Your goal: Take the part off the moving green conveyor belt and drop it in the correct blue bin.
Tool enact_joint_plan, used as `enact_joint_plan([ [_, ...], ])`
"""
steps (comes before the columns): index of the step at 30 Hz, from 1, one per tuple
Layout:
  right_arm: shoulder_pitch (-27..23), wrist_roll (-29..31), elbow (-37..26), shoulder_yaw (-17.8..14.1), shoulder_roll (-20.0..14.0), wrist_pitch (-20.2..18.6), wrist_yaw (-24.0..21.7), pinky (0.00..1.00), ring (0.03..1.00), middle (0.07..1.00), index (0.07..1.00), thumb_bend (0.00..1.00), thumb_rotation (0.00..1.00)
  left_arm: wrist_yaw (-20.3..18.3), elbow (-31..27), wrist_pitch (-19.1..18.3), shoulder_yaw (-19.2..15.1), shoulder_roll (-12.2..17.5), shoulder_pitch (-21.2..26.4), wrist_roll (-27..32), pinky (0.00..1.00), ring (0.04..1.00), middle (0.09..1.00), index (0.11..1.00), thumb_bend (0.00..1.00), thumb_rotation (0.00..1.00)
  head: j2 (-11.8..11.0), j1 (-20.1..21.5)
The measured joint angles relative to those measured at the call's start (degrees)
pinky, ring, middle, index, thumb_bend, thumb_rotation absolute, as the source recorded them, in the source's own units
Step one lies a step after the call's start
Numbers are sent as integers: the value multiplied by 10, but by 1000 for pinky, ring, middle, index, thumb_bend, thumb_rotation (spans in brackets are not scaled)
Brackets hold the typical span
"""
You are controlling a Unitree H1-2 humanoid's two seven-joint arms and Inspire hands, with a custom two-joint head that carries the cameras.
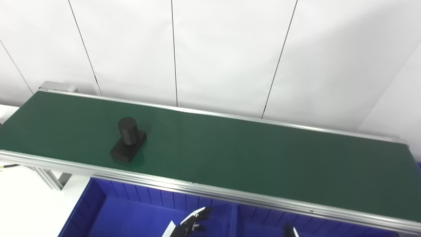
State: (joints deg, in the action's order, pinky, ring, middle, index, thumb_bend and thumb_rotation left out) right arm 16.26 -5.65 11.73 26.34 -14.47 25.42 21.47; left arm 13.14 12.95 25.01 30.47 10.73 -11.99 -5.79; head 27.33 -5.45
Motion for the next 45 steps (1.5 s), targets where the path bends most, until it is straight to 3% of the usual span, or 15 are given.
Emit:
enact_joint_plan([
  [9, 15, -36, -143, 14, -13, 0, 6, 833, 864, 879, 925, 931, 908, 0, 0, 0, 2, 2, 2, -5, 756, 866, 890, 851, 773, 943, 0, 10],
  [16, -43, -32, -179, 2, -11, 0, -3, 788, 821, 860, 913, 922, 880, 22, 6, 0, 15, 7, 12, -24, 759, 860, 882, 851, 736, 961, 0, 25],
  [22, -118, -30, -175, -44, -3, 0, -24, 769, 808, 859, 925, 926, 895, 33, 7, 0, 22, 14, 17, -24, 764, 866, 891, 860, 722, 970, 13, 45],
  [26, -143, -26, -154, -73, 3, 0, -43, 772, 799, 856, 922, 913, 870, 30, 1, 0, 20, 24, 17, -15, 777, 877, 903, 865, 733, 968, 31, 66],
  [34, -190, -30, -103, -132, 17, 0, -69, 741, 789, 845, 913, 829, 784, -7, -1, 0, 2, 22, 16, 9, 798, 893, 910, 875, 813, 984, 39, 87],
  [45, -259, -39, -23, -164, 55, 0, -106, 703, 773, 842, 907, 857, 686, -32, -4, 0, -18, 9, 11, 15, 808, 900, 912, 886, 835, 1000, 47, 96],
])
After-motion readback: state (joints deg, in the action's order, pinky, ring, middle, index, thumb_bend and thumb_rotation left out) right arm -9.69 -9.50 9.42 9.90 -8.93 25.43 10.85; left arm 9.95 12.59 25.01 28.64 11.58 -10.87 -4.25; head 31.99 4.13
